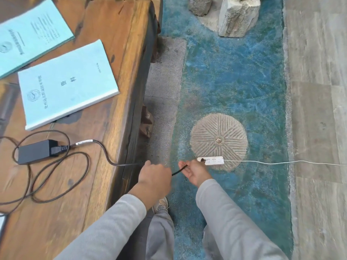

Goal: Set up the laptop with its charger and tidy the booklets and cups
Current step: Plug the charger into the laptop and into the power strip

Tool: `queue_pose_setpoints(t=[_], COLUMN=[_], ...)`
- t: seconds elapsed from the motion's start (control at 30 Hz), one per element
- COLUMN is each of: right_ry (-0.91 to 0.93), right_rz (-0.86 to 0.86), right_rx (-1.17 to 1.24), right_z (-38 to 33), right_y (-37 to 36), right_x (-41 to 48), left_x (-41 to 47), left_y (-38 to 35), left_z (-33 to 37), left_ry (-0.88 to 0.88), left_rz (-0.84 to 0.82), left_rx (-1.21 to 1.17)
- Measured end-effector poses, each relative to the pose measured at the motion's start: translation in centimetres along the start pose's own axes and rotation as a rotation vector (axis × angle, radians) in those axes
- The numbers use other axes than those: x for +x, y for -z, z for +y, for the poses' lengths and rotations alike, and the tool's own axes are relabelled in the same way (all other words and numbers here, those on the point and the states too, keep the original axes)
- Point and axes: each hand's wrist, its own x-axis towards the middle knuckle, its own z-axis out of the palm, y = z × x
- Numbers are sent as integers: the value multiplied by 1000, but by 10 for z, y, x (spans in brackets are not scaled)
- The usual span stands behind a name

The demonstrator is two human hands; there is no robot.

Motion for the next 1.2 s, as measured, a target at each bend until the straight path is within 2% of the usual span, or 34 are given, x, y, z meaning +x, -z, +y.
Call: queue_pose_setpoints(t=[0.2,0.33,0.6,0.8,0.93,1.1,1.2], right_ry=[-41,-45,7,58,200,580,808], right_rz=[16,-37,17,-86,-135,-106,-63], right_rx=[81,-47,-277,-456,-772,-1499,-1697], right_z=[23,38,53,56,49,12,-17], right_y=[-15,-32,-40,-45,-38,-23,-14], right_x=[-1,-6,-4,-14,-14,-26,-44], left_x=[6,21,56,70,70,60,46], left_y=[-13,-21,-37,-47,-49,-35,-18], left_z=[-5,-7,-9,-18,-20,-13,-8], left_ry=[3,16,85,146,134,86,123], left_rz=[-6,-7,-6,-15,10,59,120], left_rx=[40,8,-19,32,50,22,-12])
